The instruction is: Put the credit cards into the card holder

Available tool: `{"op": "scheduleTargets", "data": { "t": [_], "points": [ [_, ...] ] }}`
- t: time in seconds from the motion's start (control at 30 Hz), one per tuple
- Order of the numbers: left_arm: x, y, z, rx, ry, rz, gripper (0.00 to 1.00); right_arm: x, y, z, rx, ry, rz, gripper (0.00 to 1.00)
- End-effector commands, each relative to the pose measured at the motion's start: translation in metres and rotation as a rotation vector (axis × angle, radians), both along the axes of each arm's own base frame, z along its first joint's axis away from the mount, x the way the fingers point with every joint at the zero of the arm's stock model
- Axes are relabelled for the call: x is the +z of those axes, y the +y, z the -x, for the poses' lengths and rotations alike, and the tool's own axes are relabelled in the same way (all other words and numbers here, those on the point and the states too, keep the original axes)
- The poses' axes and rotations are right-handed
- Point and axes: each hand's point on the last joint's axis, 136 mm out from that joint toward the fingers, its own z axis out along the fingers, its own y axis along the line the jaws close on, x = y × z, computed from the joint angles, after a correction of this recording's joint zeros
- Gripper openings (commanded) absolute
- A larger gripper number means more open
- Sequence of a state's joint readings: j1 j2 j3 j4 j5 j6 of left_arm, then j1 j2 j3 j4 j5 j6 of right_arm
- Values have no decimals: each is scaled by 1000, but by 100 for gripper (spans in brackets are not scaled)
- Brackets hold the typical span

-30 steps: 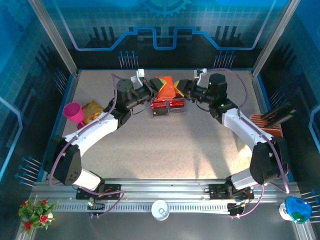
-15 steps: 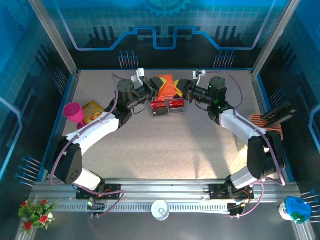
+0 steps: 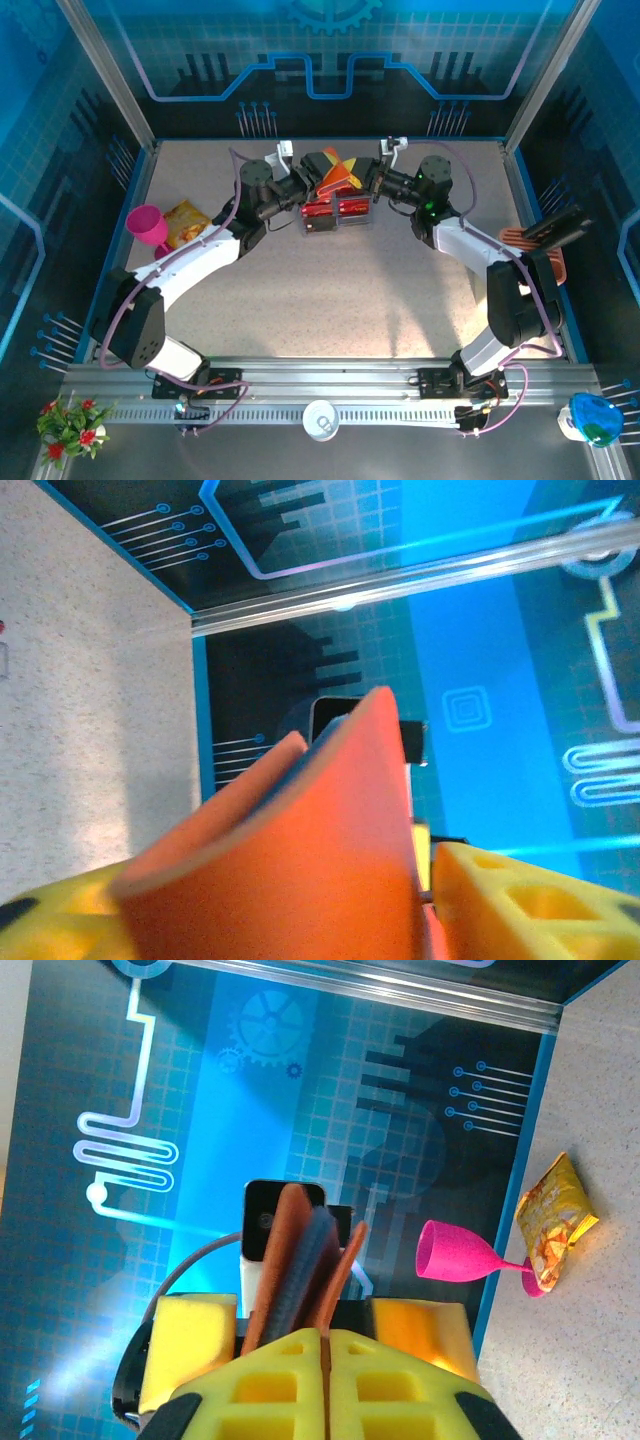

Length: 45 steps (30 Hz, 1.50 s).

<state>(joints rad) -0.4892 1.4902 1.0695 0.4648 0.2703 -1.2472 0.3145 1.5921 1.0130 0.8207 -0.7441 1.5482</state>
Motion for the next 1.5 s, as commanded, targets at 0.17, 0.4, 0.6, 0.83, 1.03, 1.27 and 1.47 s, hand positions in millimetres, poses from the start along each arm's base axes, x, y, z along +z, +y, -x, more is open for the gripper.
{"op": "scheduleTargets", "data": {
  "t": [0.17,0.4,0.6,0.83,1.03,1.27,1.47],
  "points": [
    [3,19,17,41,-35,-84,86,5,-19,6,-1,-44,13,0],
    [-8,30,21,65,-18,-110,94,-14,-29,13,-1,-15,52,0],
    [-15,33,22,69,1,-195,97,-34,-32,21,-1,16,70,0],
    [-34,24,21,6,48,-393,97,-56,-34,25,-9,51,84,0],
    [-79,18,34,-83,135,-622,97,-77,-36,28,-22,79,96,0],
    [-141,29,57,-100,252,-832,97,-110,-40,35,-35,116,126,0],
    [-172,32,68,-132,286,-926,97,-139,-40,43,-41,138,157,0]
  ]
}}
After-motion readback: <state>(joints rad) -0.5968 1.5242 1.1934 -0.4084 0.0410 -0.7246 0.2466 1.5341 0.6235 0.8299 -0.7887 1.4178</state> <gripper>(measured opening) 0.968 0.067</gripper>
